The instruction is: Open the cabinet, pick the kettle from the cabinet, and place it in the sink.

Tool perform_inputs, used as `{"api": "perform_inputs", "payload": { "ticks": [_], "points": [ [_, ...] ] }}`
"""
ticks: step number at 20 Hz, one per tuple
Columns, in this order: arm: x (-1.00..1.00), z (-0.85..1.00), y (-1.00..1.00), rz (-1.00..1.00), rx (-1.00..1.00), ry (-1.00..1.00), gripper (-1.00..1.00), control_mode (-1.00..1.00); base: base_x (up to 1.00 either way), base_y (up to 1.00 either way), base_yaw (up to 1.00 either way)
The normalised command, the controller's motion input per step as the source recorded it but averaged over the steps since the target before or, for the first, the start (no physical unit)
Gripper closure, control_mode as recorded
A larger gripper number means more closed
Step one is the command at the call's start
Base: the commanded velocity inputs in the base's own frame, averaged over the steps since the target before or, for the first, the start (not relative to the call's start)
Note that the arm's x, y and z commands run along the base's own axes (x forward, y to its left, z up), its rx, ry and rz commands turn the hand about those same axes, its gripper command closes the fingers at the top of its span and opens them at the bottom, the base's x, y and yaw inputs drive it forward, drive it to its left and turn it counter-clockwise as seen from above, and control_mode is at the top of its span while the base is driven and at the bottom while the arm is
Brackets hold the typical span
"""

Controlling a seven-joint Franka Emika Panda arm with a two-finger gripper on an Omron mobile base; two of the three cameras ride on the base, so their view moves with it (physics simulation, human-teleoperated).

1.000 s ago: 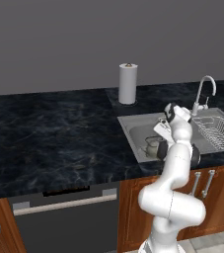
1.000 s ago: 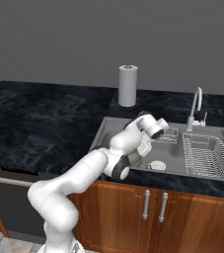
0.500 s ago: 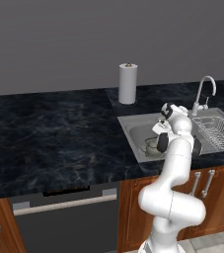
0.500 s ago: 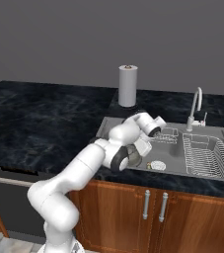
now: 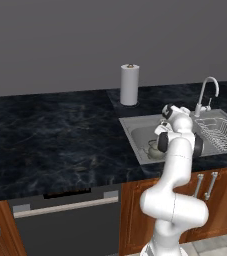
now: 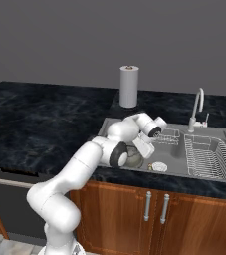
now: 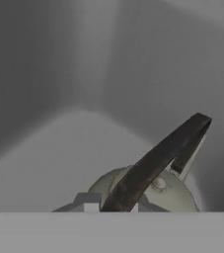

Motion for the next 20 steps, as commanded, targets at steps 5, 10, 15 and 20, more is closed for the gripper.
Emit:
{"api": "perform_inputs", "payload": {
  "ticks": [5, 10, 15, 20],
  "points": [
    [0.11, -0.13, -0.2, 0.09, 0.0, 0.0, 1.0, -1.0, 0.0, 0.0, 0.0],
    [0.18, -0.07, -0.15, 0.05, 0.05, 0.07, 1.0, -1.0, 0.0, 0.0, 0.0],
    [0.22, -0.07, -0.17, 0.05, 0.07, 0.1, 1.0, -1.0, 0.0, 0.0, 0.0],
    [0.24, -0.09, -0.2, 0.01, 0.07, 0.17, 1.0, -1.0, 0.0, 0.0, 0.0]
  ]
}}
